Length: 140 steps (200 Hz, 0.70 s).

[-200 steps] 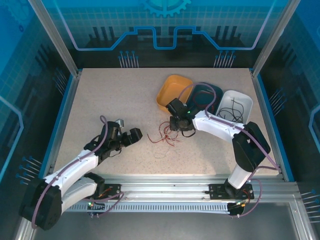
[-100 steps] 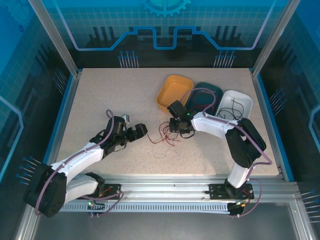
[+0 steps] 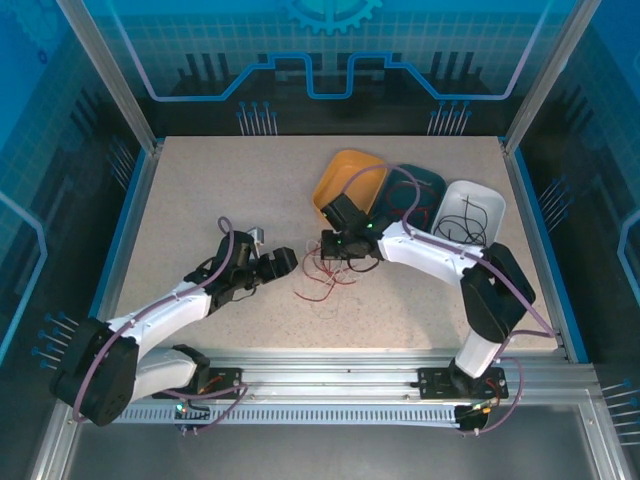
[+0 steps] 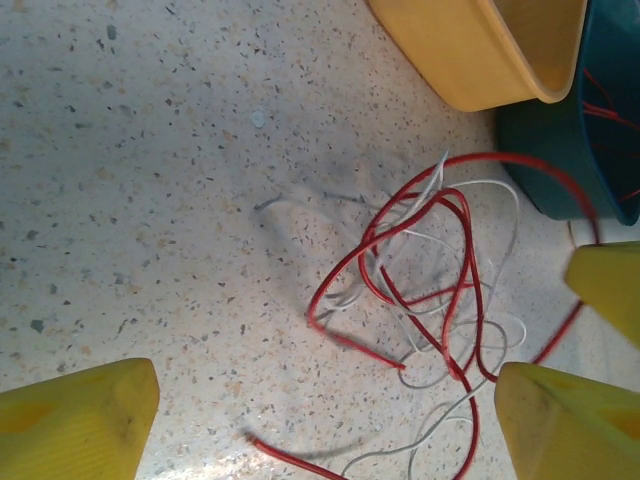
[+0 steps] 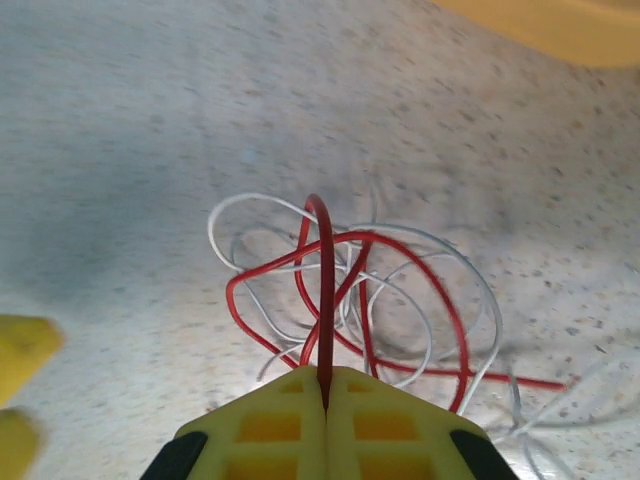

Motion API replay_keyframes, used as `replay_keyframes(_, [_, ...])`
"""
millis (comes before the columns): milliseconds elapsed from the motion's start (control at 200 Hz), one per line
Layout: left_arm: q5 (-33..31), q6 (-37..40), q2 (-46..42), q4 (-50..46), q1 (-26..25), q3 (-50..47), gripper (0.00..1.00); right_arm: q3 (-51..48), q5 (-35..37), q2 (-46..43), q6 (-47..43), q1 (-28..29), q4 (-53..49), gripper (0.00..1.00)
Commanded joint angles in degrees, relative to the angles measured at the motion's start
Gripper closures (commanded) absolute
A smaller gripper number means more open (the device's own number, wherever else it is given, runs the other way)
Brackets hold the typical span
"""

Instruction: Untangle the cables

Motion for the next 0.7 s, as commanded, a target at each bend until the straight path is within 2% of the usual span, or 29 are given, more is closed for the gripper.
replay_keyframes(0, [1.8, 2.3, 0.8, 1.1, -0.3, 2.2, 0.16, 2.3, -1.9, -3.0, -1.3, 0.3, -1.2, 1.0])
replay_keyframes(240, [0.5, 5.8, 4.1, 0.2, -0.3, 3.9, 0.27, 2.7, -5.6, -6.5, -1.9, 0.4, 1.2, 1.0])
replay_keyframes(555, [6.4, 8.8, 7.3, 4.8, -0.6, 4.3, 0.37, 4.7, -6.3, -9.9, -3.2, 1.2, 1.9, 1.0])
replay_keyframes(695, [6.6, 9.7, 7.0, 5.1, -1.4, 4.6, 0.44, 5.5, -5.6, -11.8, -3.9, 1.7, 1.9, 1.0])
